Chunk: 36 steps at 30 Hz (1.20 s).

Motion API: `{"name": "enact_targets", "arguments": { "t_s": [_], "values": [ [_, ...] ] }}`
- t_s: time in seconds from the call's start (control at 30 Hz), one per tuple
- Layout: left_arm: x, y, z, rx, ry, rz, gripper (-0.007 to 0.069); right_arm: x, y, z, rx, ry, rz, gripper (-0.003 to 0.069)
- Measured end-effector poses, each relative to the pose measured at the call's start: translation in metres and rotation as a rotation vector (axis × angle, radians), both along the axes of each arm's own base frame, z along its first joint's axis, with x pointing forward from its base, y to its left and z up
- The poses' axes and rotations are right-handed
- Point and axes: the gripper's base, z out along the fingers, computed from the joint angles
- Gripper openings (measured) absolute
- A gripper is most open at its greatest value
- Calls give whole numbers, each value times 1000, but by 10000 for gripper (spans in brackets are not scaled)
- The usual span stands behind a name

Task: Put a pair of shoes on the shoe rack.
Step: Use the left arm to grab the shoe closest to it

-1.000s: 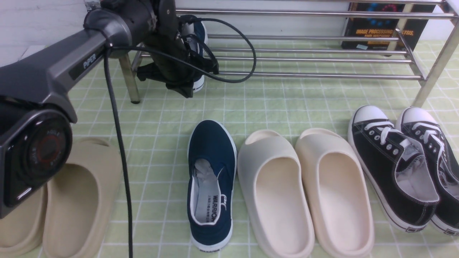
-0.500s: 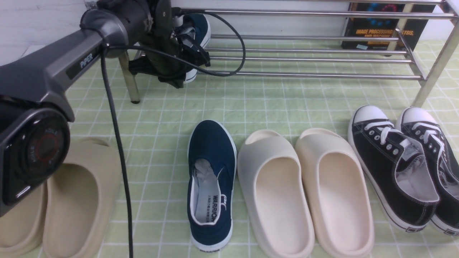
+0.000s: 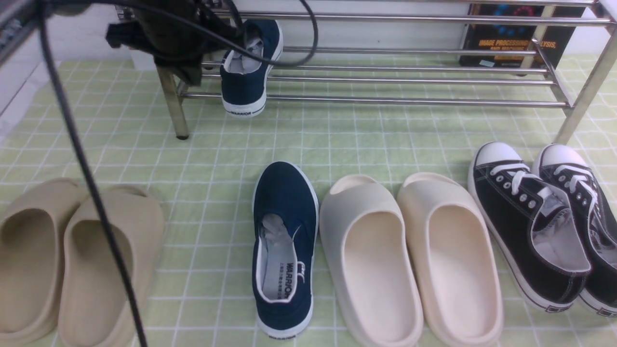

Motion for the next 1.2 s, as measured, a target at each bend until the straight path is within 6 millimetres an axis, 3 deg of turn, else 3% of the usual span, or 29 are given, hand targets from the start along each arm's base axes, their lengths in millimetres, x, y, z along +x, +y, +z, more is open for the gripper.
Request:
{"name": "enact_targets", "arguments": {
  "t_s": [0.07, 0.1, 0.13, 0.23, 0.27, 0.33, 0.4, 0.5, 0.57, 0.63, 0.9, 1.13, 1.2],
  "values": [
    [-25, 7, 21, -20, -30, 0, -13, 0, 0, 0, 0, 0, 0, 239],
    [-28, 8, 23, -22, -32, 0, -13, 0, 0, 0, 0, 0, 0, 239],
    [-47, 12, 32, -42, -38, -5, -13, 0, 0, 0, 0, 0, 0, 239],
    [-92, 17, 33, -55, -5, -29, -13, 0, 0, 0, 0, 0, 0, 239],
    [-95, 17, 32, -54, -1, -32, -13, 0, 0, 0, 0, 0, 0, 239],
    [-129, 7, 8, -35, 81, -79, -13, 0, 0, 0, 0, 0, 0, 239],
    [-138, 2, -4, -34, 105, -96, -13, 0, 0, 0, 0, 0, 0, 239],
    [-158, -22, -53, -60, 167, -135, -13, 0, 0, 0, 0, 0, 0, 239],
    [-158, -26, -61, -68, 168, -139, -13, 0, 0, 0, 0, 0, 0, 239],
    [-158, -32, -82, -72, 199, -137, -13, 0, 0, 0, 0, 0, 0, 239],
    [-141, -45, -114, -80, 262, -95, 14, 0, 0, 0, 0, 0, 0, 239],
    [-127, -62, -151, -137, 359, -58, 337, 0, 0, 0, 0, 0, 0, 239],
    [-123, -65, -162, -127, 387, -51, 399, 0, 0, 0, 0, 0, 0, 239]
  ]
}}
